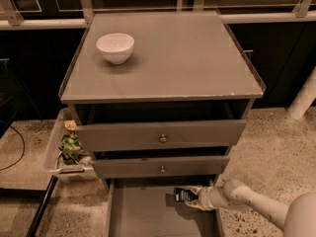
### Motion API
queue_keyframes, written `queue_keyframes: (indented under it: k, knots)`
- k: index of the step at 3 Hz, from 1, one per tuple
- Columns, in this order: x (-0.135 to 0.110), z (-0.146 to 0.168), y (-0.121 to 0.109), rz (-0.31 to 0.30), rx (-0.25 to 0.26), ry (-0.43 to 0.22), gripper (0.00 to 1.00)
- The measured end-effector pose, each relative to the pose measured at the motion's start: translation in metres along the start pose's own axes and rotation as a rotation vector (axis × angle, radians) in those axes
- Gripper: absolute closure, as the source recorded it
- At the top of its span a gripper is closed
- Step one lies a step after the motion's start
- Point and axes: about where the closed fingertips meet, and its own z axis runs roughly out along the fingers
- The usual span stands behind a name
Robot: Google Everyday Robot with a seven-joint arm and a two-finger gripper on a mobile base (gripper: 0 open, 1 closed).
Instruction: Pick rxbar blueberry from bottom drawer and place on counter
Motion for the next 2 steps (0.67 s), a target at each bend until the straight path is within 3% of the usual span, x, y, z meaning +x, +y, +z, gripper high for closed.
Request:
queue_keyframes:
  k: [2]
  knots:
    - [-0.0057,-0.0057,0.0004,-0.013,0.009,-0.014,1.00]
